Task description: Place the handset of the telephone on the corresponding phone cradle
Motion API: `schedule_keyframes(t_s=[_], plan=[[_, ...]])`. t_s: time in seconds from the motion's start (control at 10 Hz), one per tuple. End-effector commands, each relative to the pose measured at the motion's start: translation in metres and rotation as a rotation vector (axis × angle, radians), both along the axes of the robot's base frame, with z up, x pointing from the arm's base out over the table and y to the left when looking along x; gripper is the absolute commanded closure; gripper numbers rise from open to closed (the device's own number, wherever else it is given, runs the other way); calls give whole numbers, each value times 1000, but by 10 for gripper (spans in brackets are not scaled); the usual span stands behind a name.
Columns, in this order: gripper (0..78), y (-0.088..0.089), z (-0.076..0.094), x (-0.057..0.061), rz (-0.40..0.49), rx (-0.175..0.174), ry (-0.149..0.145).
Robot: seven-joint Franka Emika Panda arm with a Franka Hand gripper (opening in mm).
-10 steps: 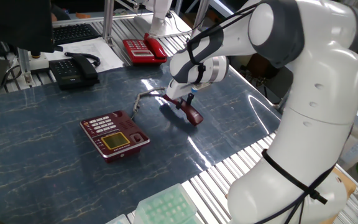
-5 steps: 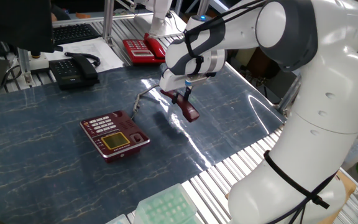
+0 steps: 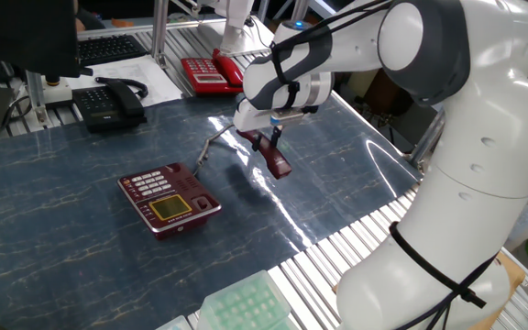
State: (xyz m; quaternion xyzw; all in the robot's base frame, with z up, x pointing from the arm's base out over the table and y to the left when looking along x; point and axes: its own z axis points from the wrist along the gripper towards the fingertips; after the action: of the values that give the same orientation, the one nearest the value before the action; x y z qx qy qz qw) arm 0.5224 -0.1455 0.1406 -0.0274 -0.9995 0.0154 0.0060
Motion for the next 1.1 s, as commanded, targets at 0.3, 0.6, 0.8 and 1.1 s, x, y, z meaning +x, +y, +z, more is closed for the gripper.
schedule_keyframes(t_s=[0.3, 0.6, 0.8, 1.1], plan=[[762, 0, 3, 1, 21, -33, 6], [762, 0, 3, 1, 134, -6, 16], [762, 0, 3, 1, 149, -5, 11], [762, 0, 3, 1, 204, 29, 10]])
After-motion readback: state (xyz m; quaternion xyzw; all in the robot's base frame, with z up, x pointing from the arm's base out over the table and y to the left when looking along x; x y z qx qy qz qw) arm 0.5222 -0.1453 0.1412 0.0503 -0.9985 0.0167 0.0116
